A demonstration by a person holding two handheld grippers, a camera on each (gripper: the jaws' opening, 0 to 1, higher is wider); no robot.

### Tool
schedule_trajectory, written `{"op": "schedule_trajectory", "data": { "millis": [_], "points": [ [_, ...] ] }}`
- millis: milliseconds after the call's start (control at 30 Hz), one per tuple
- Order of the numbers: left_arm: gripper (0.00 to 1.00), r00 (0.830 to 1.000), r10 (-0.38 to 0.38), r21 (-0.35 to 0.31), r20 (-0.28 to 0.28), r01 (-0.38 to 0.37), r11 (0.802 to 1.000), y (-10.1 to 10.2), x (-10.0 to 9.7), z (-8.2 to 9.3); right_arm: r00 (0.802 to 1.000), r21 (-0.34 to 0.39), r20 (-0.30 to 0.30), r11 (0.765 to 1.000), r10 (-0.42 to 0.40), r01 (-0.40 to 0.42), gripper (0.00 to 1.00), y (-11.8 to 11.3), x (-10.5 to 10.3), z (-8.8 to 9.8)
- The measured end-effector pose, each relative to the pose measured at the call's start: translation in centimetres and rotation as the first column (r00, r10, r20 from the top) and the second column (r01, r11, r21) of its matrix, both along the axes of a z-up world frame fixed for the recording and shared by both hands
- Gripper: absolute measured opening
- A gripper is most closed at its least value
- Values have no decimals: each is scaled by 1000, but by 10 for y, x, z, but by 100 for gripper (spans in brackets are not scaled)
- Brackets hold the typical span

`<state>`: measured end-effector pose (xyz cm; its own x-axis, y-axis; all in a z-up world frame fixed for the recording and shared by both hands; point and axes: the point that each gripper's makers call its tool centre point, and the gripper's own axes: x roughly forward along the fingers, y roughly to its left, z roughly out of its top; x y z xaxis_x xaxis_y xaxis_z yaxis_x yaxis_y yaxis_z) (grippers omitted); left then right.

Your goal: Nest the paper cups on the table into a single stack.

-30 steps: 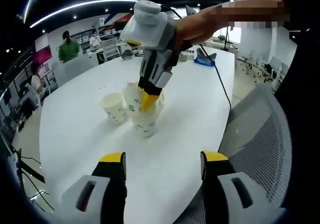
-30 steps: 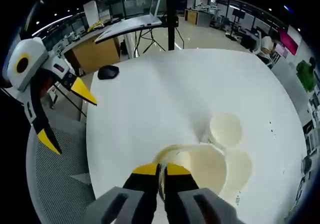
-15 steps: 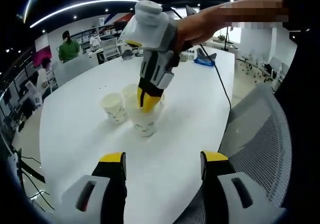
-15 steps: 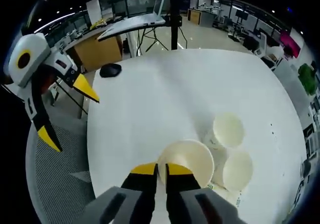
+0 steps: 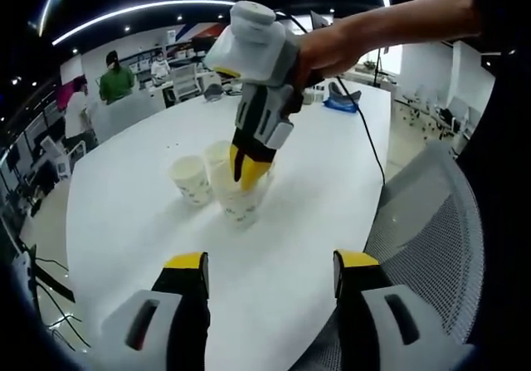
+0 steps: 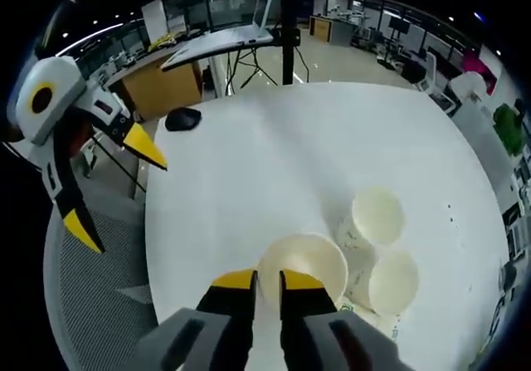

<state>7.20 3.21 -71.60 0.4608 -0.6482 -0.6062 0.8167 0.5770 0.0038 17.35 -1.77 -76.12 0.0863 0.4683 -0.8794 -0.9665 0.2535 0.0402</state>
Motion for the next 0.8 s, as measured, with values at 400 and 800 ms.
{"op": "schedule_trajectory", "data": {
  "millis": [400, 800],
  "points": [
    [57, 1000, -3, -1, 3, 3, 1000, 0, -1, 3, 999, 3, 41, 1000, 3, -4, 27, -8, 3, 7],
    [58, 1000, -5, -4, -5, 5, 1000, 0, -2, 1, 992, 111, 70, 989, -102, 94, 43, -13, 8, 22]
  ]
}}
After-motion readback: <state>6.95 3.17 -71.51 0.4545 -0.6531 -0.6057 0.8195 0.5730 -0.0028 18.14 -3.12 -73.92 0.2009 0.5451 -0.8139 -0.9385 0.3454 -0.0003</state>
